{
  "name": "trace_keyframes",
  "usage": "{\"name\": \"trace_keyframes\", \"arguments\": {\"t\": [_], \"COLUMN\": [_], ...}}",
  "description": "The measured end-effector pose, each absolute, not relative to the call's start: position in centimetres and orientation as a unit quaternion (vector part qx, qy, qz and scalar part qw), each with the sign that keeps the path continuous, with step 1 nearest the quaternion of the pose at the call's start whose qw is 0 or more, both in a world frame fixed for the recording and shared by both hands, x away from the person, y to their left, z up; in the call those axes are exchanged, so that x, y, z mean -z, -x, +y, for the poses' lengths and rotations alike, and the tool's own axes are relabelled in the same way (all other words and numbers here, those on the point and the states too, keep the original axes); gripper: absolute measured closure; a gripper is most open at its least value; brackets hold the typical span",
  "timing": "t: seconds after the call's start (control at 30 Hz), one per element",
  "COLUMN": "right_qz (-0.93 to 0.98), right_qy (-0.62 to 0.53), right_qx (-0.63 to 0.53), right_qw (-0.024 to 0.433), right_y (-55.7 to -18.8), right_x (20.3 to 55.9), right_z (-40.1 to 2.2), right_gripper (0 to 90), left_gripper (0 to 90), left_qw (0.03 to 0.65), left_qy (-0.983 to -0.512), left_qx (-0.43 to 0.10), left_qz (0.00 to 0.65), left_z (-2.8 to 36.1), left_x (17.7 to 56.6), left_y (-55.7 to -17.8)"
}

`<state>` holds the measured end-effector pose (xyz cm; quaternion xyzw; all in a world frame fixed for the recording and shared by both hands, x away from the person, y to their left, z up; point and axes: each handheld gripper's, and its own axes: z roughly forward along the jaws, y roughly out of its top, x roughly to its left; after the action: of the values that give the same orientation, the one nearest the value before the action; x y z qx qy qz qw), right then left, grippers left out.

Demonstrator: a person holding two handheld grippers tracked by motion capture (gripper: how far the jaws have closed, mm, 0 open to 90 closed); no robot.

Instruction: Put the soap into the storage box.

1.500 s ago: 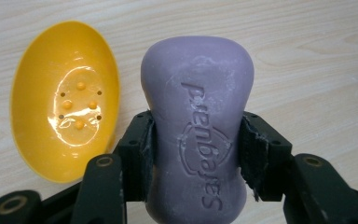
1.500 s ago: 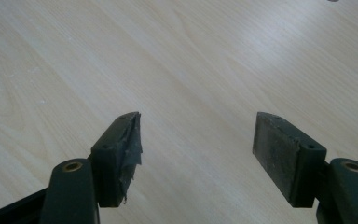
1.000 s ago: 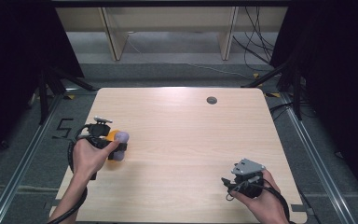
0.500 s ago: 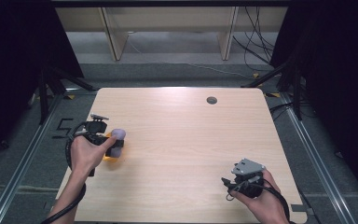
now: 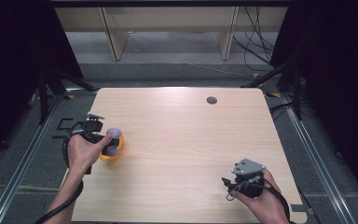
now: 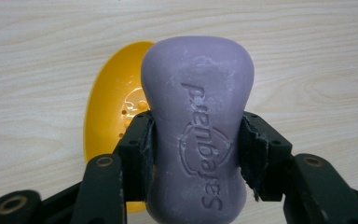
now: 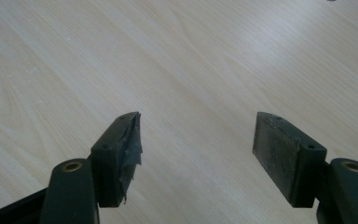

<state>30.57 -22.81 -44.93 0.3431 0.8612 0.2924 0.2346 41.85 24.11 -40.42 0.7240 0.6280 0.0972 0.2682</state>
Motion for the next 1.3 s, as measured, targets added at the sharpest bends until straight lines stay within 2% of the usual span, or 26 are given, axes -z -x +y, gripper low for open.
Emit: {"name": "trace_keyframes", "arguments": {"t": [1.3], "right_qz": [0.862], "right_qy": [-0.347], "right_qx": [-0.288], "right_qw": [0.23], "right_y": [-30.5], "right_x": [45.0], "right_z": [-22.7], "right_gripper": [32.9], "left_gripper": [49.1], "left_qw": [0.216], "left_qy": [-0.742], "left_qx": [-0.101], "left_qz": [0.627], "left_z": [25.5], "left_x": [42.4], "left_y": [-44.1]}}
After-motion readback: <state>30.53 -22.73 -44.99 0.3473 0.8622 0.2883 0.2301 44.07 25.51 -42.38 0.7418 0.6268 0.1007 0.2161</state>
